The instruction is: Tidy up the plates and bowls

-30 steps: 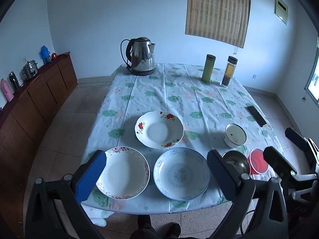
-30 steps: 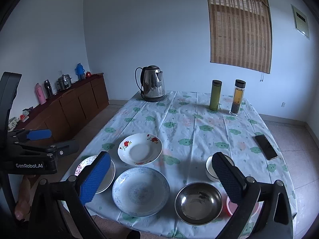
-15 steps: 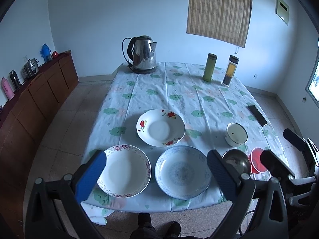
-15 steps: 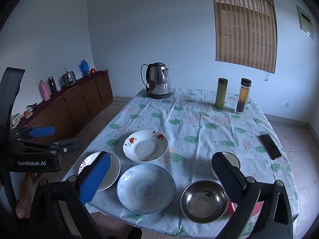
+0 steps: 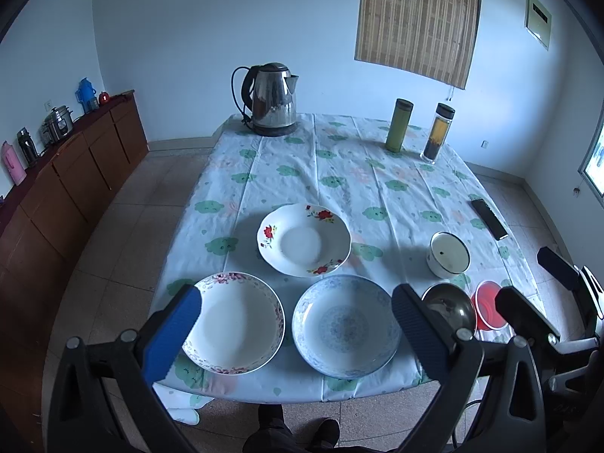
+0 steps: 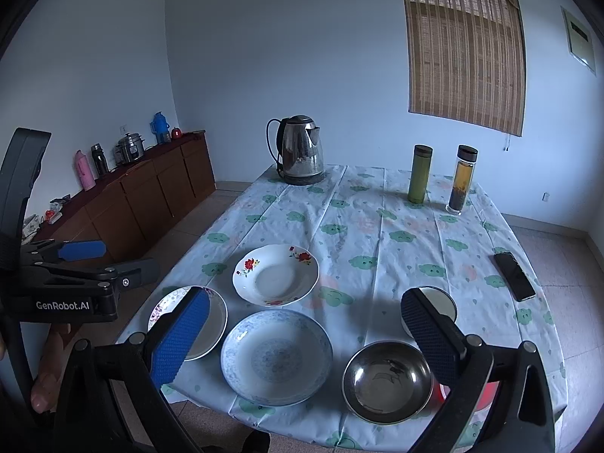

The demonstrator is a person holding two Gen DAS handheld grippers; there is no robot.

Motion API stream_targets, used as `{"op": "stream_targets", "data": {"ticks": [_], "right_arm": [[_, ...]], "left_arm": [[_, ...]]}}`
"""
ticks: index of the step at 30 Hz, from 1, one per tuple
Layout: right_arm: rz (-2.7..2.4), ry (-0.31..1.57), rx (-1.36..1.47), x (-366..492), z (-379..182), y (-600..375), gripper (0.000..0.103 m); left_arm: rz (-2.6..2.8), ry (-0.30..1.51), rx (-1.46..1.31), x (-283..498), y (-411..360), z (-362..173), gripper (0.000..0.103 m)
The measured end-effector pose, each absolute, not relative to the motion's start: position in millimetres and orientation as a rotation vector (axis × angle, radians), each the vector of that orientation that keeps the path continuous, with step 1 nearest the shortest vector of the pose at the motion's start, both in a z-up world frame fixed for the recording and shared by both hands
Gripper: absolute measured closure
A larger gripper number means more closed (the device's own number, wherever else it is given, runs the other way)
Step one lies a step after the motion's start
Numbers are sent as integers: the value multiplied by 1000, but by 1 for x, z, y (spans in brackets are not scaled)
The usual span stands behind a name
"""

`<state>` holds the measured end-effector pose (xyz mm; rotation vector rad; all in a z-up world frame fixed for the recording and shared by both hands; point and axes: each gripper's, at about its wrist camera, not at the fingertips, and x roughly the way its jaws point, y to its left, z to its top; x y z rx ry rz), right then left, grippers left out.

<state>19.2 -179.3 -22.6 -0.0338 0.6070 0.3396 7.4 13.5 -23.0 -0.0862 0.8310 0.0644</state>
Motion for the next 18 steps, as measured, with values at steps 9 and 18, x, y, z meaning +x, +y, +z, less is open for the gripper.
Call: {"op": "stream_targets", "data": {"ticks": [9, 18], "right_arm": [[339, 612, -33, 20, -24, -181, 1], [339, 621, -37, 21, -28, -180, 1]], "left_arm": [[66, 837, -87, 11, 11, -22, 1], [65, 849, -92, 16, 12, -26, 1]]}}
